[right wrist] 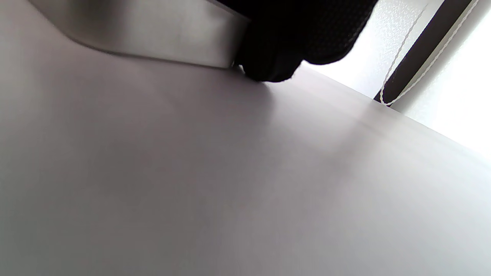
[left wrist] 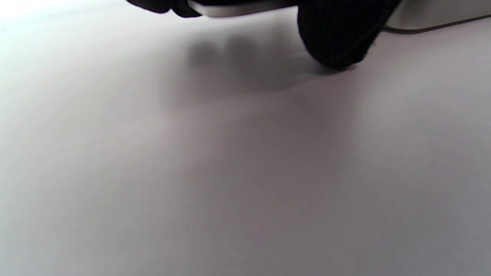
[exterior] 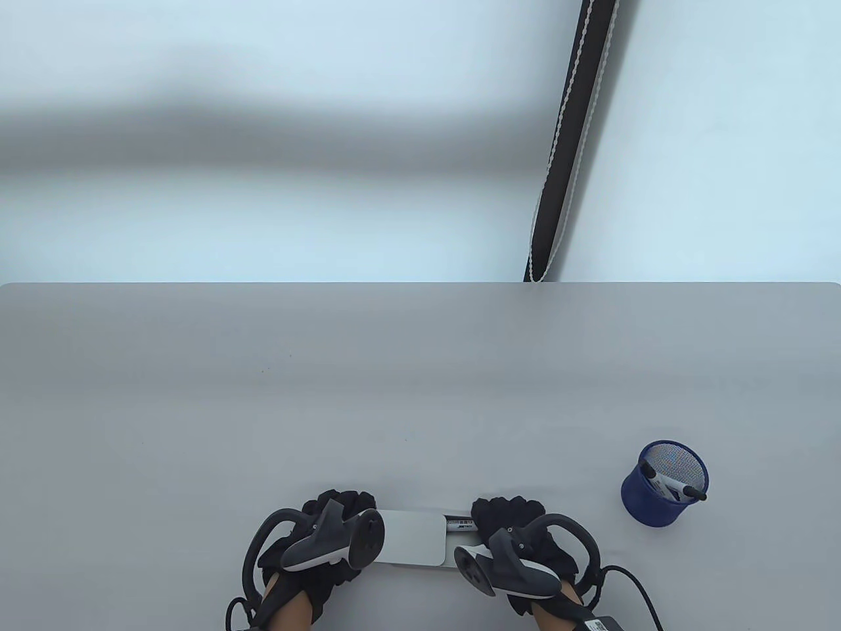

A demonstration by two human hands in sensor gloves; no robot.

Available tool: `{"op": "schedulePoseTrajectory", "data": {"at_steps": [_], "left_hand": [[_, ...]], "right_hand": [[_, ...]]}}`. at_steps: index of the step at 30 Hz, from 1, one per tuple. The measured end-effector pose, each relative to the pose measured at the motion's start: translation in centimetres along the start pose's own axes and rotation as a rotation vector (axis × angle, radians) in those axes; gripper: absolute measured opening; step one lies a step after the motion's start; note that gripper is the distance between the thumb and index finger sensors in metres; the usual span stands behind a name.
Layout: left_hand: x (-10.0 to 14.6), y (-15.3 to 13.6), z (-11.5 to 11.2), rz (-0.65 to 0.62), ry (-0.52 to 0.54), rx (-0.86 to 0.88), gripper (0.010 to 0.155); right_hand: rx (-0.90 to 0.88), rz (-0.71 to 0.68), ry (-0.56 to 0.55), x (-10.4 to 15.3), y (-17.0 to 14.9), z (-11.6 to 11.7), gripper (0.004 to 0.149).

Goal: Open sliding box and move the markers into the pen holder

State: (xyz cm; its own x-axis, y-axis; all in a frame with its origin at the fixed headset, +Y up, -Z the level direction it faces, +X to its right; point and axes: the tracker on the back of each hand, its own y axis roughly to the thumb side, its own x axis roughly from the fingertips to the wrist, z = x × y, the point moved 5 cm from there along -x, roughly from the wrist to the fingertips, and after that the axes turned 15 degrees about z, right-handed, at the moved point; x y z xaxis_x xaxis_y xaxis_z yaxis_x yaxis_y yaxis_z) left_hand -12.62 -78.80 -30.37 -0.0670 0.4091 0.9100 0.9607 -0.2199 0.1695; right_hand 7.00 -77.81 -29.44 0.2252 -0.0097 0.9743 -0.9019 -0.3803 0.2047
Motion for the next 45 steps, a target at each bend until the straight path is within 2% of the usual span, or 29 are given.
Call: {"op": "schedulePoseTrajectory", "data": {"at_steps": [10,21,45], "left_hand": [[0.0,0.0,0.0,-0.001,0.003,-0.001,0.076],[0.0,0.0,0.0,0.001,0.005,-0.005,0.076],[0.1,0.0,0.1,-0.002,0.013,-0.009,0.077]], "right_hand": [[-0.138,0.037,0.030,0.1,-1.2,-0.3,0.056],[-0.230,0.086,0.017,0.3,-2.7,-0.4,0.046],[-0.524,0.188,0.163,0.3,-6.9,0.5,0.042]]}}
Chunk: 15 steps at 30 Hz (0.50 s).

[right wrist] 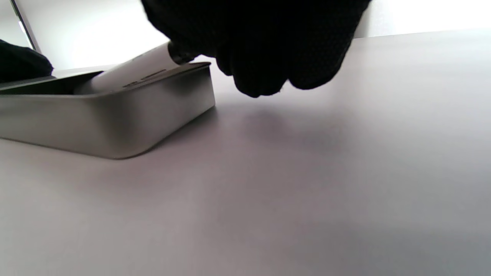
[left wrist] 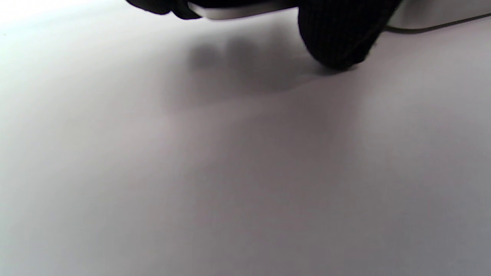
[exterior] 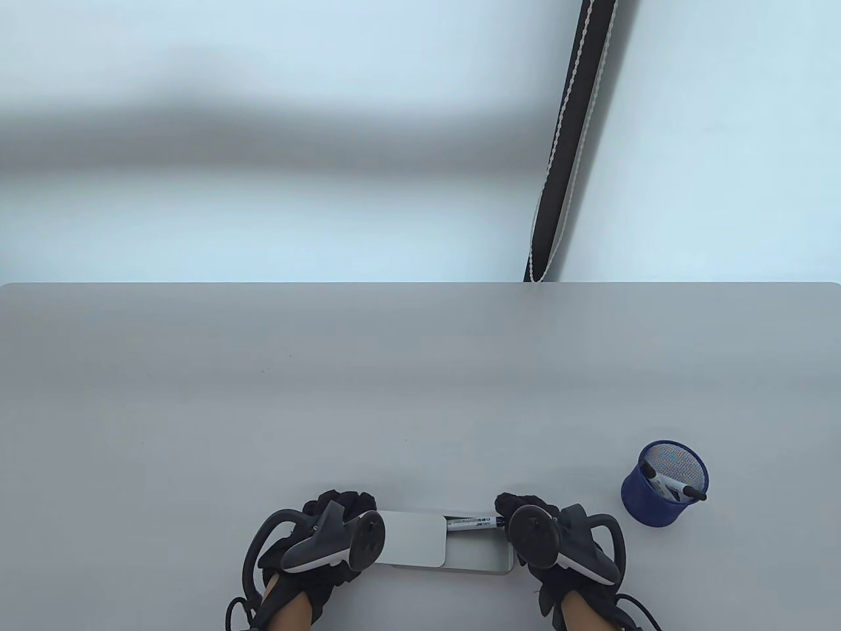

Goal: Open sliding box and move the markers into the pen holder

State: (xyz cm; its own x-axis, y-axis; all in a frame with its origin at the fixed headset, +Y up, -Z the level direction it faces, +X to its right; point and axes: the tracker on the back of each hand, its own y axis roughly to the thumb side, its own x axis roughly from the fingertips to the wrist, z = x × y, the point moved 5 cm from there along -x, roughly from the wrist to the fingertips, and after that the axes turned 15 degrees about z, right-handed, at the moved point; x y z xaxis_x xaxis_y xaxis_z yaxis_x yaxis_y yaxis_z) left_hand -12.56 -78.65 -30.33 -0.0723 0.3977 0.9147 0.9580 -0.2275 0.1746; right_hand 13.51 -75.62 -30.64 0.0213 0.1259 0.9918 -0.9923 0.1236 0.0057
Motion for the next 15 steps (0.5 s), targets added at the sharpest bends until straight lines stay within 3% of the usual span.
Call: {"op": "schedulePoseTrajectory", "data": {"at_steps": [15], "left_hand": [[0.0,0.0,0.0,0.000,0.000,0.000,0.076]], "right_hand": [[-0.240,0.003,-0.058,0.8,-2.3,-4.3,0.042]]}}
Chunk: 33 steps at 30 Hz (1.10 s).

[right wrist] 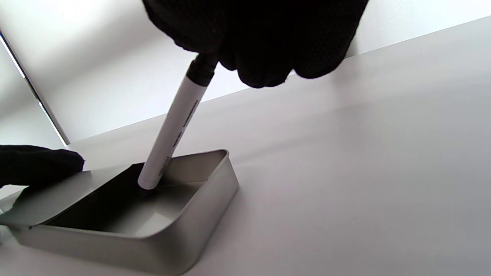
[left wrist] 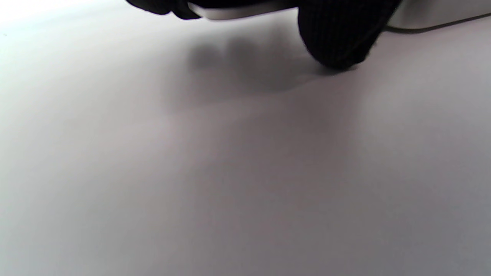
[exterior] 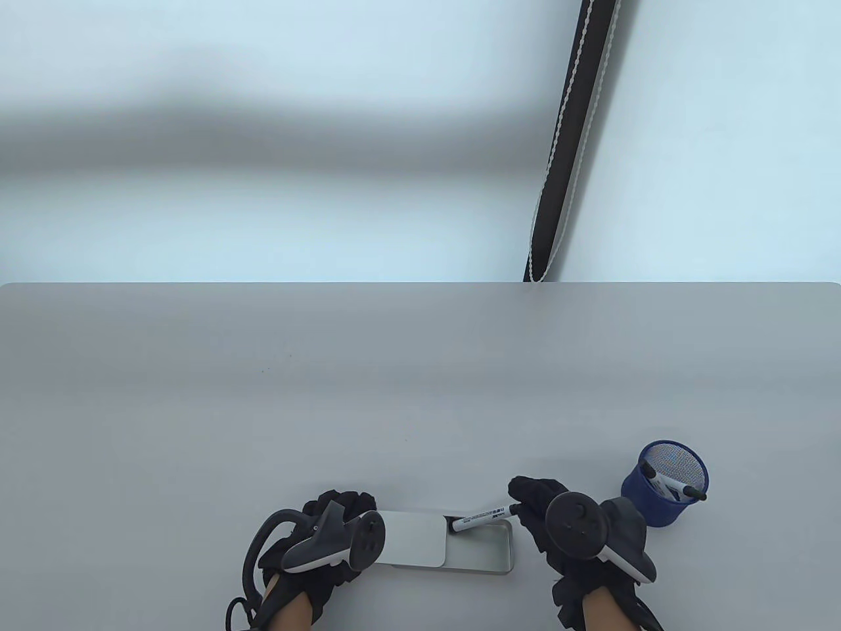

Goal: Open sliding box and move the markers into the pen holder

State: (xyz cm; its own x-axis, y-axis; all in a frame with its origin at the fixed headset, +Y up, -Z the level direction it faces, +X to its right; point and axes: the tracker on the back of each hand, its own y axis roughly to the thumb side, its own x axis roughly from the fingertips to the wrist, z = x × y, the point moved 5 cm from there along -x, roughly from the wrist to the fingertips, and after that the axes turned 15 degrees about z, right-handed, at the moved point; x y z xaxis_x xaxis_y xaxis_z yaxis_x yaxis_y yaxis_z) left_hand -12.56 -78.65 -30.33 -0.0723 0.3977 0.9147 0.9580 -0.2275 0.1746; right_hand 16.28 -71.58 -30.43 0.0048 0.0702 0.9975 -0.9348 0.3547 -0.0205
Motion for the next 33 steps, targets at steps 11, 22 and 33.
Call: {"op": "schedulePoseTrajectory", "data": {"at_steps": [11,22,33], "left_hand": [[0.0,0.0,0.0,0.000,0.000,0.000,0.076],[0.0,0.0,-0.1,0.003,-0.003,0.001,0.076],[0.0,0.0,-0.1,0.003,-0.004,0.001,0.076]], "right_hand": [[-0.126,-0.029,-0.156,1.6,-0.2,-4.6,0.041],[-0.075,-0.030,-0.434,3.8,-0.1,-7.9,0.041],[-0.068,0.055,-0.705,6.3,-1.8,-11.0,0.041]]}}
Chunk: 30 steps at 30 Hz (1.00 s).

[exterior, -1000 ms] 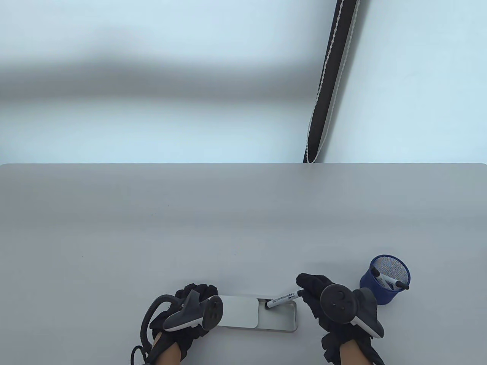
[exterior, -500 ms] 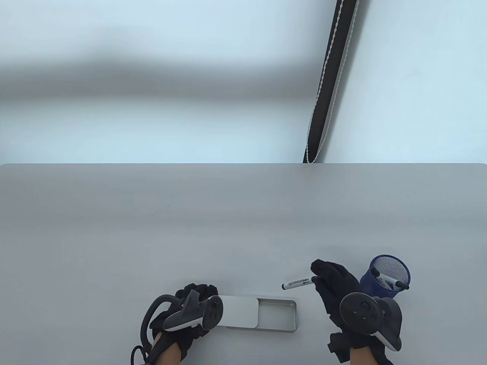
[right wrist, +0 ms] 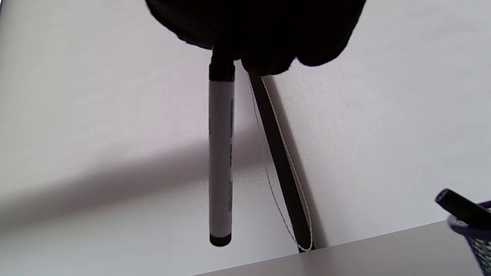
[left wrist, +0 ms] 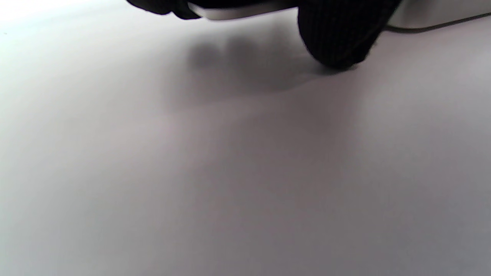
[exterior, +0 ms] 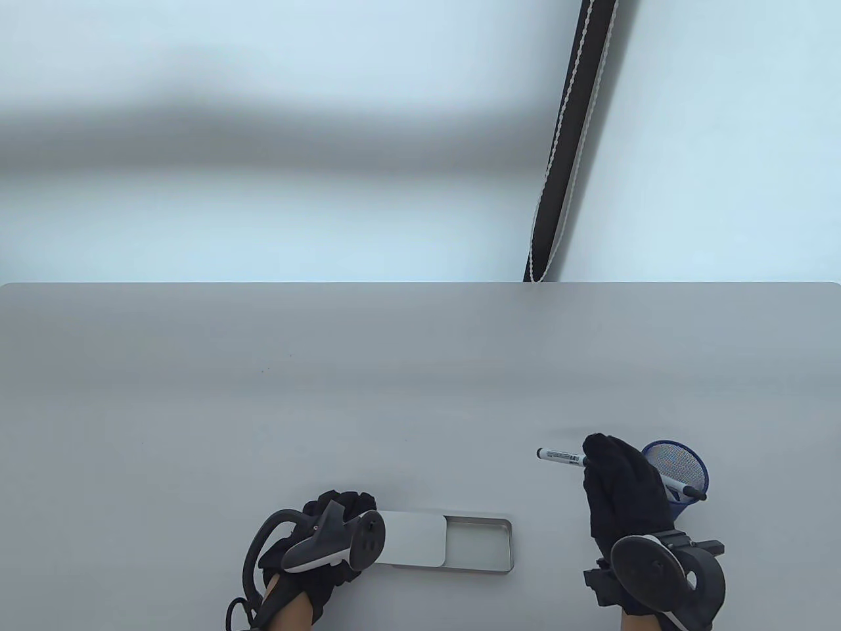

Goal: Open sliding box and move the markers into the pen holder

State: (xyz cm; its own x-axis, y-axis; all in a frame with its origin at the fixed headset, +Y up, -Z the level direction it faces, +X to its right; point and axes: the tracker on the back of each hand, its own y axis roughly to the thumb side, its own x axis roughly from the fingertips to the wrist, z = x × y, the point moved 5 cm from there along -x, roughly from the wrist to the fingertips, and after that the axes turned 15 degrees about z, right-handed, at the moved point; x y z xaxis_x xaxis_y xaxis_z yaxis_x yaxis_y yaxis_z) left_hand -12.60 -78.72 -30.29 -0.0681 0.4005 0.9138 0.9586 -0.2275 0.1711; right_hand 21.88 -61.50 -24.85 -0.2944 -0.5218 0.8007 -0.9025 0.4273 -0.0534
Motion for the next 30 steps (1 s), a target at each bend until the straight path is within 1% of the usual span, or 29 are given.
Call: {"op": "schedulePoseTrajectory", "data": {"at_steps": [6,12,23,30], "left_hand": [[0.0,0.0,0.0,0.000,0.000,-0.001,0.076],[0.0,0.0,0.0,0.000,0.000,-0.001,0.076],[0.0,0.0,0.0,-0.002,-0.002,0.000,0.076],[0.0,0.0,0.0,-0.002,-0.002,-0.001,0.076]], "right_hand": [[0.034,0.027,-0.097,0.1,-0.5,-1.3,0.041],[0.072,0.055,-0.169,0.2,-1.0,-2.2,0.040],[0.151,0.113,-0.218,0.0,-2.4,-2.5,0.040],[0.163,0.192,-0.208,-0.2,-4.1,-2.2,0.039]]}}
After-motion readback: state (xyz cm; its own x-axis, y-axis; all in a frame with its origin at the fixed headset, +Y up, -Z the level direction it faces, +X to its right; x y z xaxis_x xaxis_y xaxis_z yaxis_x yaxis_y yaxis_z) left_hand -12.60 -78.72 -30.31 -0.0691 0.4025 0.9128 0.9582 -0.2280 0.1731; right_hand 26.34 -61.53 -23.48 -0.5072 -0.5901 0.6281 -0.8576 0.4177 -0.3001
